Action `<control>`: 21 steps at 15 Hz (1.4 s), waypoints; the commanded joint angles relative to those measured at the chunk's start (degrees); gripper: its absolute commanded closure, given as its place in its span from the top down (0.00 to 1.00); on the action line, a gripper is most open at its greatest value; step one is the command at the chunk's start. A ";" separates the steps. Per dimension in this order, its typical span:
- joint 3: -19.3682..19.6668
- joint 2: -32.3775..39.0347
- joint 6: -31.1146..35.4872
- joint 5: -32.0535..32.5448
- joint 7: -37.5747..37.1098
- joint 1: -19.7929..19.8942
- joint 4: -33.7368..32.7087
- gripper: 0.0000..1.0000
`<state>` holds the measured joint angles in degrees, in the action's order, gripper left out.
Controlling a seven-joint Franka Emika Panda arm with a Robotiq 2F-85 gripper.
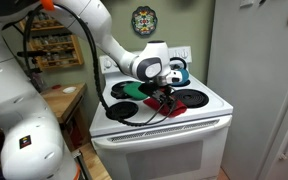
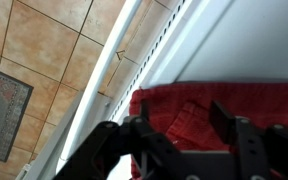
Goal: Unfold the red towel on the stove
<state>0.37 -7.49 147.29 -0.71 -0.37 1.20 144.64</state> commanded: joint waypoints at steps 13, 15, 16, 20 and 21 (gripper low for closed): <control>0.78 2.97 9.91 -12.78 8.38 -1.75 2.10 0.23; 0.77 3.28 10.42 -14.12 9.70 -1.85 2.09 0.06; 0.76 3.43 10.58 -14.72 10.37 -1.89 2.07 0.00; 0.69 3.32 10.62 -15.95 11.74 -1.87 2.18 0.00; 0.67 3.02 10.51 -16.07 11.89 -1.87 2.22 0.00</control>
<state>0.46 -4.09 156.32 -14.75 9.44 0.12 145.83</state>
